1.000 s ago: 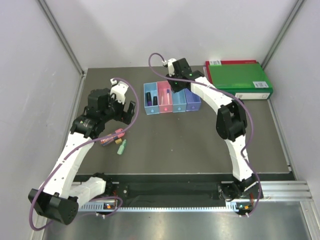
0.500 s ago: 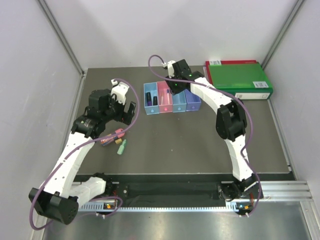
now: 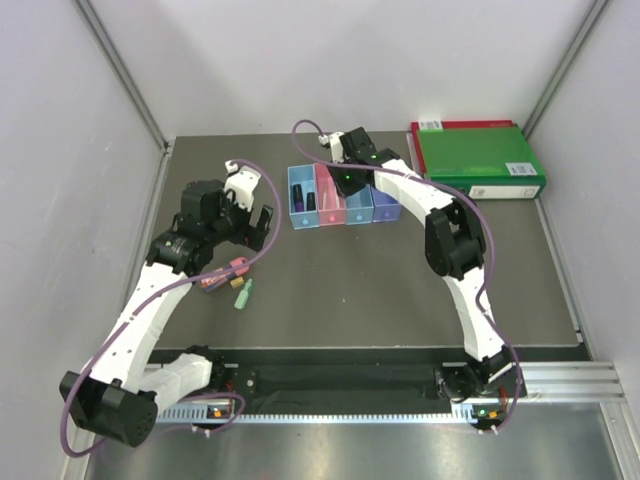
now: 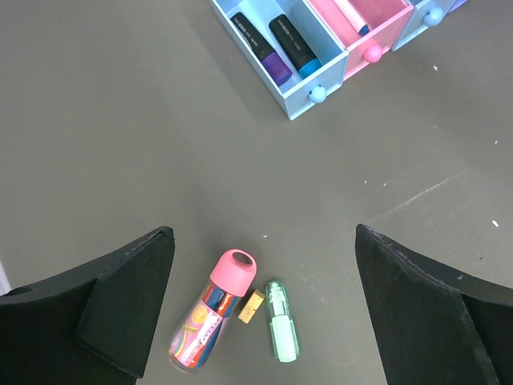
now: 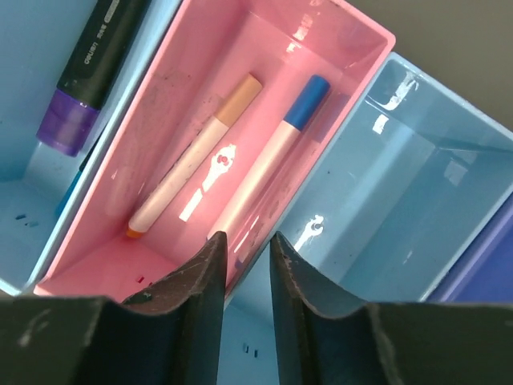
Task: Sort the stationery into containers
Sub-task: Move the storage box to the center of the board.
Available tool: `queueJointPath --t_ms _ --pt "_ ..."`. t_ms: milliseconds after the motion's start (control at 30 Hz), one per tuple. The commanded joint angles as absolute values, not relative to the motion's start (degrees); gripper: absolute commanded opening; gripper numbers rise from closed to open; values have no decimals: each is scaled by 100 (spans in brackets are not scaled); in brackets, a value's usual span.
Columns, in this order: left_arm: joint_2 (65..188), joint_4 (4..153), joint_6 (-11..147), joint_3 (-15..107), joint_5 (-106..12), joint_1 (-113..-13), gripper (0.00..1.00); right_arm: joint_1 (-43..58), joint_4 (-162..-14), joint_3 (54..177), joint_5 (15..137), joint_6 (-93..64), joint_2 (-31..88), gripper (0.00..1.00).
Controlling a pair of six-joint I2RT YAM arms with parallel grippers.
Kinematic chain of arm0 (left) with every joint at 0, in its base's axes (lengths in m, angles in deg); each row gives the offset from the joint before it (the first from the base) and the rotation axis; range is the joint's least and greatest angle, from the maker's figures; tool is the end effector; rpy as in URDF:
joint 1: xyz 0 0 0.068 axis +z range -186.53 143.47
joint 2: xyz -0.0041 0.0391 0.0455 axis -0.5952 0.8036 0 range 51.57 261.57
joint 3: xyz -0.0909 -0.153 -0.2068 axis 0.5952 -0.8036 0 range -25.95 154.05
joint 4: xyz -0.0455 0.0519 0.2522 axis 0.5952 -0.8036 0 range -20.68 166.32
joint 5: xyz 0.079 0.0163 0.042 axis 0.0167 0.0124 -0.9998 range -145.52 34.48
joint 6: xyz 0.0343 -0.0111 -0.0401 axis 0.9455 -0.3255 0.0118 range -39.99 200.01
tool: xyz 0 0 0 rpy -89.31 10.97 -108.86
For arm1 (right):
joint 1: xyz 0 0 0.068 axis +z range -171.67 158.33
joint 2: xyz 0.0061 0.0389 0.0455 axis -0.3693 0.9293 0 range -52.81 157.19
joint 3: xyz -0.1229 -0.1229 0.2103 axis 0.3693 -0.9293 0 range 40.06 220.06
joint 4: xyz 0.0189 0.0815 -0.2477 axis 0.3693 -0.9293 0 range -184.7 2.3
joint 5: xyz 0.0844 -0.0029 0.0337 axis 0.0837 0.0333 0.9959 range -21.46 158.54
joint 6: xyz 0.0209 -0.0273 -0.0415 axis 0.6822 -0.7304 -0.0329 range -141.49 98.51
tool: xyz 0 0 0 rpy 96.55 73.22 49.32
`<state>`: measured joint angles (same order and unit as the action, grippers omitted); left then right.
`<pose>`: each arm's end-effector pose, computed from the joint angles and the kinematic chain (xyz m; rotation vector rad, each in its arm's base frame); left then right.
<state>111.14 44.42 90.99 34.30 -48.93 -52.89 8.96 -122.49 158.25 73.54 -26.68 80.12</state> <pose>0.2138 -0.0672 0.3473 0.5667 2.0395 -0.1776 0.4485 0.2692 0.2193 -0.7923 2.3230 0.3035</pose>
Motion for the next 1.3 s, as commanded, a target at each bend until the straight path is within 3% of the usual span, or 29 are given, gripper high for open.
queueJointPath --t_ms 0,333,700,1267 --pt "11002 4749 9214 3312 -4910 -5270 99 900 -12242 15925 7303 -2492 8149 23" --pt "11054 4828 9336 3294 -4796 -5270 99 1058 -12242 14913 7215 -1349 7657 16" --pt "11081 4899 9469 3276 -4717 -5270 99 1401 -12409 14992 7179 -708 7709 15" --pt "11080 4925 9477 3285 -4646 -5270 99 1463 -12672 15265 6617 980 8175 0"
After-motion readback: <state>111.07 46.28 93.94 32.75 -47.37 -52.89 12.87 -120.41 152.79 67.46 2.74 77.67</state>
